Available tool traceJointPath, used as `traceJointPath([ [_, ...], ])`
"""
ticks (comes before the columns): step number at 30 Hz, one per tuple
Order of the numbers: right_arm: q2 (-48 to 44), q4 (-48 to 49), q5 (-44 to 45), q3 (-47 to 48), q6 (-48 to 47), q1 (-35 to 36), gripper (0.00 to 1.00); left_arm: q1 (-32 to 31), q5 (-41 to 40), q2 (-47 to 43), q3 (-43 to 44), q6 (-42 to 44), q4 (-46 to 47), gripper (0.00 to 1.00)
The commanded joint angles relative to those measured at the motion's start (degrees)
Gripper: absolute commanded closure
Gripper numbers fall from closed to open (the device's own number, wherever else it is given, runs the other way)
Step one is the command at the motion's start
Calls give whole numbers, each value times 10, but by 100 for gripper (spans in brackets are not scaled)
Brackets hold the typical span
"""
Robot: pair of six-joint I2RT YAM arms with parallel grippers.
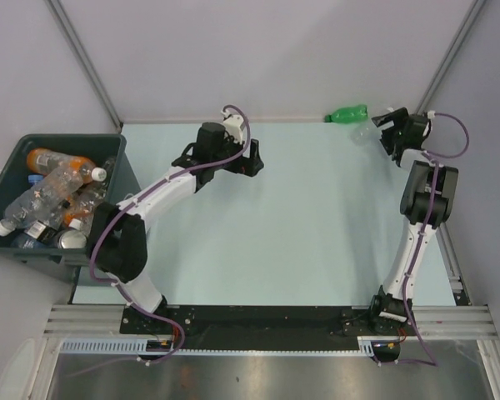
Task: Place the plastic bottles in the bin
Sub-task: Pick up the plastic bottle from the corner of the board.
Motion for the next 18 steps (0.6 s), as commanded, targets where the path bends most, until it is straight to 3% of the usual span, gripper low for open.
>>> traceJointPath([
  [1,74,-110,70,165,-66,28,0,-9,-7,2,-8,4,37,0],
  [7,168,-241,132,333,-109,52,0,-19,-24,2,-7,15,24,0],
  [18,213,-289,222,379,-133,67,2,-30,-34,4,-7,17,18,0],
])
